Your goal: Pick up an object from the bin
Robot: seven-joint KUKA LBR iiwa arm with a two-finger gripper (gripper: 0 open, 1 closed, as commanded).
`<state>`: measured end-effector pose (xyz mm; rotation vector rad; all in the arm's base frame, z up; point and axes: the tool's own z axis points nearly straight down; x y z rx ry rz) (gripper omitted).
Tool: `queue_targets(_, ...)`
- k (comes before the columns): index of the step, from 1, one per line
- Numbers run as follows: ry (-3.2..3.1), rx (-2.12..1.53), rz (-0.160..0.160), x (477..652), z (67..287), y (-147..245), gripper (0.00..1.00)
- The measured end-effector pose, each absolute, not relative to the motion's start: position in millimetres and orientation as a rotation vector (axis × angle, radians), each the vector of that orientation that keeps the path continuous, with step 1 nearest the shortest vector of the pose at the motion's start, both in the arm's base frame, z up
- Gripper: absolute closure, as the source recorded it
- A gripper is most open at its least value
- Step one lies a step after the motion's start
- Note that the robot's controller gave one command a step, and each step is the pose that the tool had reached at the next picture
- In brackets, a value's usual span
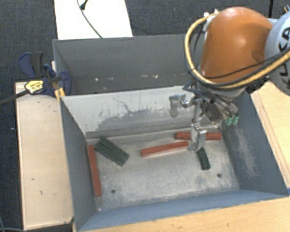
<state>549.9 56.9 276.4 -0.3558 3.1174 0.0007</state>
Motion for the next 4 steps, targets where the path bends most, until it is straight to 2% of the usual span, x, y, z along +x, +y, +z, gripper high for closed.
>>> queue_targets(1,3.121,-0.395,0.006,561.7,170,151,0.0)
queue_targets(2,3.131,-0.302,-0.001,580.0,66,100,0.0)
queue_targets(3,3.124,-0.306,0.001,581.3,71,102,1.0)
queue_targets(4,3.087,-0.515,0.001,566.3,272,113,1.0)
